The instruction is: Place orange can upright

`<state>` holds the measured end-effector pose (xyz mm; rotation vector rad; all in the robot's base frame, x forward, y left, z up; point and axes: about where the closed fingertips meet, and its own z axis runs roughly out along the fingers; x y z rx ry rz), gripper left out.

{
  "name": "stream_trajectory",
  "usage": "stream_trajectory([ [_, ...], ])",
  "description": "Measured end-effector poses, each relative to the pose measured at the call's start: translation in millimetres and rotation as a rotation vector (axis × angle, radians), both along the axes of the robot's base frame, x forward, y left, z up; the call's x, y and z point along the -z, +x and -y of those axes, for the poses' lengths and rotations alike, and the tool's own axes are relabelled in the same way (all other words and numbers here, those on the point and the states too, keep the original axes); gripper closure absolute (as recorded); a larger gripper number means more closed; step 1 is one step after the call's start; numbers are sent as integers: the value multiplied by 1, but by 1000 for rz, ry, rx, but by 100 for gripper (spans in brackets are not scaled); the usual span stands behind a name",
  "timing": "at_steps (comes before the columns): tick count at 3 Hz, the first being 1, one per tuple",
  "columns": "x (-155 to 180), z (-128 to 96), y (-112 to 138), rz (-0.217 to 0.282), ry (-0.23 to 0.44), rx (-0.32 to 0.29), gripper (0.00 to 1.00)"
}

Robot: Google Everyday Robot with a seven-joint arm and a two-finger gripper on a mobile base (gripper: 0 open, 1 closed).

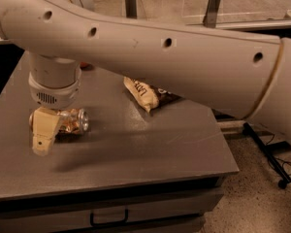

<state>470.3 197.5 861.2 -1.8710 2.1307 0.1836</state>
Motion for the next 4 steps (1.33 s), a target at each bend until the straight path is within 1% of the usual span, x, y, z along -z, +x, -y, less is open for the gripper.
stream_trajectory([
  [1, 13, -17, 12, 7, -24, -30, 17],
  [2, 20, -26, 17, 11, -55, -60, 40],
  [3, 17, -34, 17, 21, -84, -102, 64],
  [4, -8, -37, 19, 30, -3, -127, 87],
])
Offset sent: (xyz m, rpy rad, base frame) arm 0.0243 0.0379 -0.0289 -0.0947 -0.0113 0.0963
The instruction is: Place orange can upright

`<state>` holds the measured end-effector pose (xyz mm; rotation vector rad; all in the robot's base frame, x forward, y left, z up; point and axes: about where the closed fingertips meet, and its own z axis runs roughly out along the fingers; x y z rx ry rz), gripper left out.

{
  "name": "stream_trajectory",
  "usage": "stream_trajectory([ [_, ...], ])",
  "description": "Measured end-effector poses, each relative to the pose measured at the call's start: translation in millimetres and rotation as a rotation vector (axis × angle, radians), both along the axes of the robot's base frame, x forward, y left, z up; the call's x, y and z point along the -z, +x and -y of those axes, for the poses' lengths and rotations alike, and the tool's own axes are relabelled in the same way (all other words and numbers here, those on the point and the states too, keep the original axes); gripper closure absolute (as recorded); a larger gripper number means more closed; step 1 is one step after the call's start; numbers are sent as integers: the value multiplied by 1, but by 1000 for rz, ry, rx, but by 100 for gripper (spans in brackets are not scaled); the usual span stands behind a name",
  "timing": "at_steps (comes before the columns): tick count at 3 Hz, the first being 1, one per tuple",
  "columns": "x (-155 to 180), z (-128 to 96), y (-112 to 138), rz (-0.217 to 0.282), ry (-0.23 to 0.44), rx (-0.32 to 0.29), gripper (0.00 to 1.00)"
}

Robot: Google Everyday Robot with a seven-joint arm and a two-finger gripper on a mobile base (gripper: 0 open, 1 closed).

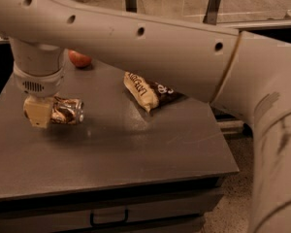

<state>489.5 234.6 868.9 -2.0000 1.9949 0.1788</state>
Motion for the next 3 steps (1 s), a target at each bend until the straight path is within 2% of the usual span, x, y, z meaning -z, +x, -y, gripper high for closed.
stream_trajectory([
  [1, -12, 0, 0, -61, 206, -40, 100],
  [2, -4, -14, -16, -131, 426, -112, 100],
  [3, -23, -24, -30, -163, 696, -148, 100],
])
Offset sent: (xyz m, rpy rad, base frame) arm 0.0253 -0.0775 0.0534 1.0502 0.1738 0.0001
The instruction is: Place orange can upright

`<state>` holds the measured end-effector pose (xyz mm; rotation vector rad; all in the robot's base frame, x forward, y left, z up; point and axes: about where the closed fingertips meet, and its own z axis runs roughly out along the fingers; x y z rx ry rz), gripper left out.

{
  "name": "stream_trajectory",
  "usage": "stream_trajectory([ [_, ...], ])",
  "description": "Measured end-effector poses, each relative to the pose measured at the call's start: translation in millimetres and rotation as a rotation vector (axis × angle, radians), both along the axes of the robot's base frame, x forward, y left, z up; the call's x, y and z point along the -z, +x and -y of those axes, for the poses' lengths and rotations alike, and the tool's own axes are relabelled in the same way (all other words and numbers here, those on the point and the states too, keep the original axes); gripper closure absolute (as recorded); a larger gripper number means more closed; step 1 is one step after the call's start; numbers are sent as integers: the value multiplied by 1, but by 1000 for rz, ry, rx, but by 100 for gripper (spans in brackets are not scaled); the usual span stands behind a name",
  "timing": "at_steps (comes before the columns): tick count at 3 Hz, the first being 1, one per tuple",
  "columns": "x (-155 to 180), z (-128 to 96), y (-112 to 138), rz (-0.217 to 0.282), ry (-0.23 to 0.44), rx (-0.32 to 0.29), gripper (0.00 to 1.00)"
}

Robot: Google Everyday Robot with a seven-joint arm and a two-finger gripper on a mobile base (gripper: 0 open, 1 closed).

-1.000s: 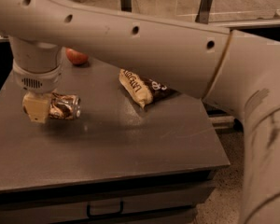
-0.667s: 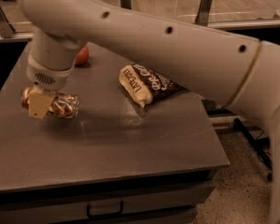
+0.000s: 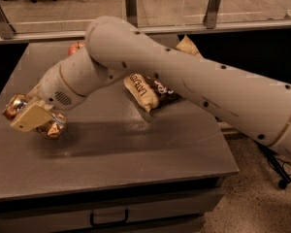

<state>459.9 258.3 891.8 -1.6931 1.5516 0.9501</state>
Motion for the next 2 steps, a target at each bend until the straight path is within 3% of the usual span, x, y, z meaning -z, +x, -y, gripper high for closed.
stream_trajectory([
  [1, -23, 22, 3, -14, 209, 29, 100],
  [2, -31, 74, 23, -11, 335, 123, 100],
])
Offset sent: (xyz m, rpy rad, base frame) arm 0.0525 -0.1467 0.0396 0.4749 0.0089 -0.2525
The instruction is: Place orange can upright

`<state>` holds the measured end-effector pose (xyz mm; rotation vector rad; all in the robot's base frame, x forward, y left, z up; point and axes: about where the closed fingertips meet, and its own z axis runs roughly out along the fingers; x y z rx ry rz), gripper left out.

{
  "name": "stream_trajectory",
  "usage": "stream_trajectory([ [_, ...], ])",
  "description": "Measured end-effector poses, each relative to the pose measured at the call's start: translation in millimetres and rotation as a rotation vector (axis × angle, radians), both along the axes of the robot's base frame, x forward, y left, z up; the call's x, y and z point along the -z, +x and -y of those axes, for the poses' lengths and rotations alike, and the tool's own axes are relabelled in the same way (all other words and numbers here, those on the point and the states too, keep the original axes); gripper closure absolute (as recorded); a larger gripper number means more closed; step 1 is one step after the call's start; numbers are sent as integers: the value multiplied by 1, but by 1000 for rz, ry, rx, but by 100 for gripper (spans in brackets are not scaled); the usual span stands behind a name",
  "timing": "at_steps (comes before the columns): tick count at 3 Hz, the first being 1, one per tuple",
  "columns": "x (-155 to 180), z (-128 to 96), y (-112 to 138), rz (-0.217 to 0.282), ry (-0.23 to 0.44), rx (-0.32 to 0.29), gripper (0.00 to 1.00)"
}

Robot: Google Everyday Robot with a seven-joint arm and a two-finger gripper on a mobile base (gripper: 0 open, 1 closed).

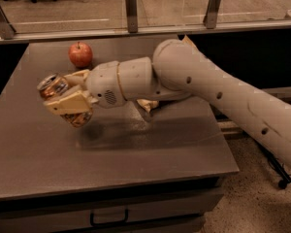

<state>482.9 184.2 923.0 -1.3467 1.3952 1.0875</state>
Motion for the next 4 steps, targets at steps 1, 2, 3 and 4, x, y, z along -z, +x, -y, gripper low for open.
stream_trajectory([
  [1, 2, 31, 10, 20, 27, 51, 100],
  [2, 7, 48, 15, 47, 47, 65, 100],
  [3, 13, 58, 19, 48, 82, 75, 100],
  [4, 18, 65, 21, 45, 116, 76, 100],
])
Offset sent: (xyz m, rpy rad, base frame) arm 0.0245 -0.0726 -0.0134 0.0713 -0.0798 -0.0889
